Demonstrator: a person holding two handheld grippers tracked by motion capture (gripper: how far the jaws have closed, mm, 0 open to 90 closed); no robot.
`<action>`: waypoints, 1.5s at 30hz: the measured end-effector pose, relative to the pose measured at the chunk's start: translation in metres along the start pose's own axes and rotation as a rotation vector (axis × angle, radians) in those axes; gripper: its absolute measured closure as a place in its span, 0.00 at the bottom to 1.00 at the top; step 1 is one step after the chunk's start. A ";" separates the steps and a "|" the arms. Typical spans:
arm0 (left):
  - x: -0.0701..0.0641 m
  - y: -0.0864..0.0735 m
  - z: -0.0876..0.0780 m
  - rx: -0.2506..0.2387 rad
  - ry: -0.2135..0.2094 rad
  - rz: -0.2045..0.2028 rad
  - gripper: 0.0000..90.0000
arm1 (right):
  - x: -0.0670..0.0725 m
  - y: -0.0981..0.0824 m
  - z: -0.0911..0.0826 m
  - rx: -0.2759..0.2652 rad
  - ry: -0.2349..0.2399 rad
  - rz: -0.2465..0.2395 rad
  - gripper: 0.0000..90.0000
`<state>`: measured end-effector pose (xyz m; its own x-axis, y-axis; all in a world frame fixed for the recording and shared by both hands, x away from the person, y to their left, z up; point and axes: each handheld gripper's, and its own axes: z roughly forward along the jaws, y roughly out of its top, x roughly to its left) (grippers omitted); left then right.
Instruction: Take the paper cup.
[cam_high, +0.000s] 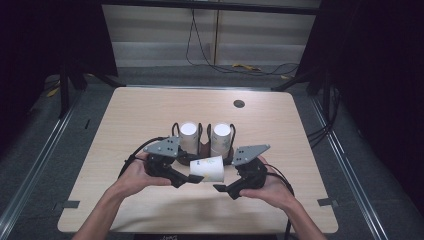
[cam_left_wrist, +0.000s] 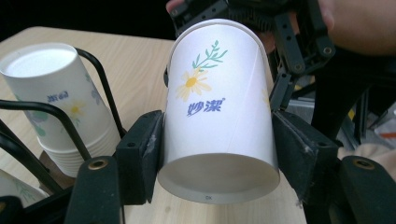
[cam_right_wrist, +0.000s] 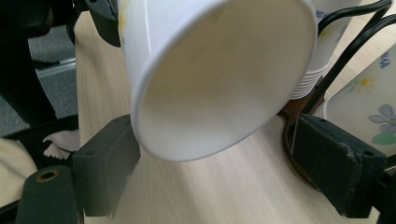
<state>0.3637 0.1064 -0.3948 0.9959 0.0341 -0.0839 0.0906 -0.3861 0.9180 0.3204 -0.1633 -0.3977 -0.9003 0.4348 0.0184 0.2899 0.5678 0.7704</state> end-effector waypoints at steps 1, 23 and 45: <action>0.000 0.000 0.000 0.000 0.000 0.000 0.40 | 0.000 0.000 0.000 0.000 0.000 0.000 0.17; -0.001 -0.004 -0.004 -0.150 -0.024 -0.044 0.40 | 0.000 -0.023 -0.007 -0.257 0.036 0.099 0.18; -0.003 -0.007 0.002 -0.144 -0.046 -0.028 0.40 | -0.006 -0.020 -0.016 -0.453 0.126 0.172 0.23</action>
<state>0.3604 0.1069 -0.4019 0.9922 -0.0006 -0.1247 0.1206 -0.2492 0.9609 0.3150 -0.1884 -0.4036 -0.8921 0.3920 0.2248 0.2927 0.1222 0.9484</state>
